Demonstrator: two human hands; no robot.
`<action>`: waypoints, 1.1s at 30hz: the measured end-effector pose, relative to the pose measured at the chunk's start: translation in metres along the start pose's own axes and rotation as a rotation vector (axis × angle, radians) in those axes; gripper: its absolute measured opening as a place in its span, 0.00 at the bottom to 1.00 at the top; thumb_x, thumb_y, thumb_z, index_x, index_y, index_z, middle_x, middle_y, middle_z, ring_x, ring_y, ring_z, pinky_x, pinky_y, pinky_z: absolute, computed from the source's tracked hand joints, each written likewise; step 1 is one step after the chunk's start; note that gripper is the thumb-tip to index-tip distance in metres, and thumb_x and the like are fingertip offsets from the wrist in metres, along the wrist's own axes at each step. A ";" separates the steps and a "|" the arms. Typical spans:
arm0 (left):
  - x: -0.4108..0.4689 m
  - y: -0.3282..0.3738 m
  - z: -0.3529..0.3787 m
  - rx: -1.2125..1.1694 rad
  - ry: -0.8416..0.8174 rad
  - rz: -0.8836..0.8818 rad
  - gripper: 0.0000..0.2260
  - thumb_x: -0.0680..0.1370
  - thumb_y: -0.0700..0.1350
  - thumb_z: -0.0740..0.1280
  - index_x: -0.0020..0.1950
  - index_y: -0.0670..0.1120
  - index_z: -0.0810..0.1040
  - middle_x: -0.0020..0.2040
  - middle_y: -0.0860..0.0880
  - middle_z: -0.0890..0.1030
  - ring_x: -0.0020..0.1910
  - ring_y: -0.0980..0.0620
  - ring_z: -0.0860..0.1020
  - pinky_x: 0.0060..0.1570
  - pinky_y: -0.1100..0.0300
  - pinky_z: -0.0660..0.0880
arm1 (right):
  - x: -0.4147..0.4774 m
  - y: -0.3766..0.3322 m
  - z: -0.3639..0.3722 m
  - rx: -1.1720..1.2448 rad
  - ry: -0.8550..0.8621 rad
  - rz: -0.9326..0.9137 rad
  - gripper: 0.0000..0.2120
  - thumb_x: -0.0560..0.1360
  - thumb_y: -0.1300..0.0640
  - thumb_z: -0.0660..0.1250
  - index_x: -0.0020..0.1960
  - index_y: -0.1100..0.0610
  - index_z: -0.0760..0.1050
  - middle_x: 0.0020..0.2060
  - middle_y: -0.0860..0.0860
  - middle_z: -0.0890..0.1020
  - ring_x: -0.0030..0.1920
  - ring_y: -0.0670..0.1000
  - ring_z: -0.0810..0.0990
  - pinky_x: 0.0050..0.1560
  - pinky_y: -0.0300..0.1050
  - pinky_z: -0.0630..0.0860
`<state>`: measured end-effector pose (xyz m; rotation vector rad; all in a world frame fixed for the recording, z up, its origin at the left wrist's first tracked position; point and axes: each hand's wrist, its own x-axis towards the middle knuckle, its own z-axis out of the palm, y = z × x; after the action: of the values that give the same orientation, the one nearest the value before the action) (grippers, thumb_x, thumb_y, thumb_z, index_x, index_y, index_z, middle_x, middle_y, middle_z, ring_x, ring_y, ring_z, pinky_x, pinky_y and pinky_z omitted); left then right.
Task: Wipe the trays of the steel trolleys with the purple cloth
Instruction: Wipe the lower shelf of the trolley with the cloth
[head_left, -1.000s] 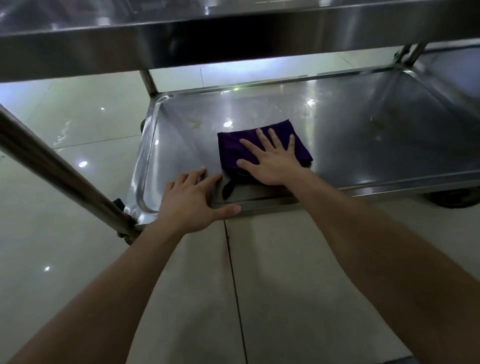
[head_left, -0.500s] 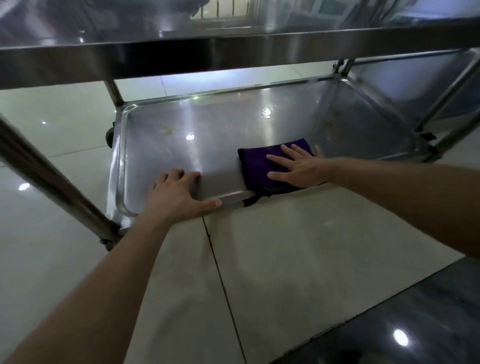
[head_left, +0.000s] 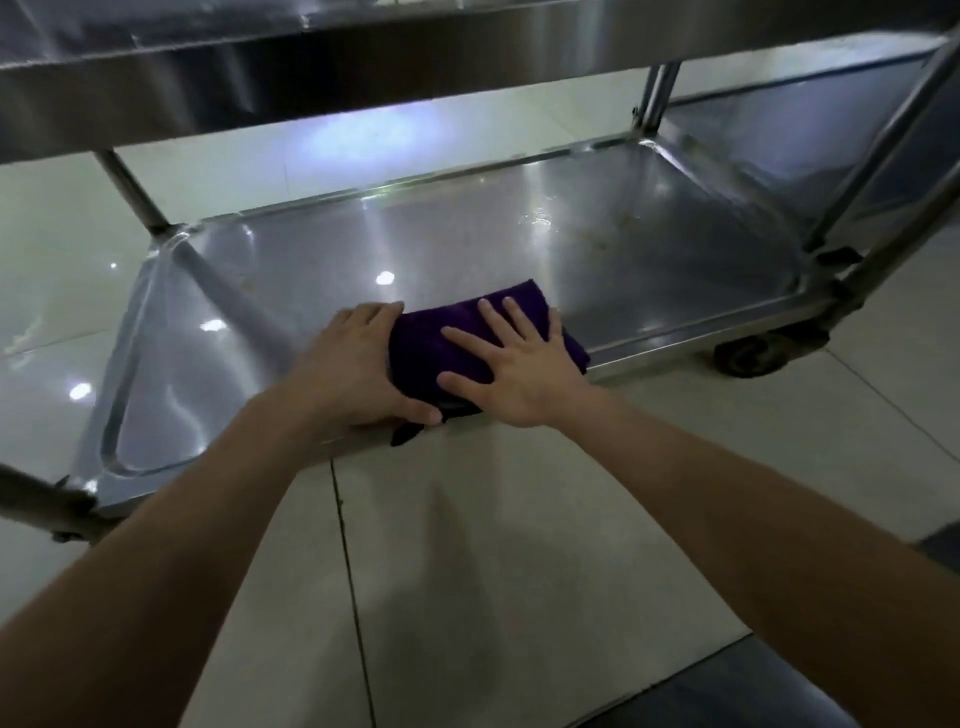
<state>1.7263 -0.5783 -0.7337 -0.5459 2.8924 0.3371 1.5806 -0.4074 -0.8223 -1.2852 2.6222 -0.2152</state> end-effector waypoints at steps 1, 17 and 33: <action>0.007 0.012 -0.002 0.004 -0.024 -0.004 0.70 0.57 0.75 0.82 0.89 0.50 0.51 0.87 0.48 0.58 0.85 0.43 0.56 0.83 0.43 0.59 | -0.001 0.008 -0.004 0.004 -0.011 -0.010 0.42 0.74 0.16 0.41 0.85 0.29 0.46 0.88 0.47 0.41 0.87 0.53 0.35 0.79 0.71 0.27; 0.074 0.074 0.012 0.078 -0.129 0.051 0.64 0.51 0.79 0.81 0.83 0.59 0.66 0.79 0.52 0.67 0.78 0.43 0.65 0.76 0.42 0.70 | -0.014 0.290 -0.068 0.008 0.007 0.326 0.47 0.68 0.12 0.42 0.84 0.28 0.45 0.88 0.41 0.44 0.87 0.48 0.38 0.83 0.67 0.33; 0.071 0.071 0.017 0.015 -0.144 0.055 0.67 0.50 0.82 0.73 0.86 0.60 0.61 0.81 0.54 0.64 0.78 0.45 0.61 0.76 0.43 0.68 | 0.064 0.127 -0.042 -0.048 -0.027 0.009 0.43 0.74 0.15 0.41 0.85 0.29 0.42 0.88 0.51 0.38 0.86 0.62 0.32 0.76 0.78 0.28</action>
<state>1.6369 -0.5338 -0.7518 -0.4218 2.7724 0.3470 1.4346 -0.3792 -0.8183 -1.2819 2.6255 -0.1334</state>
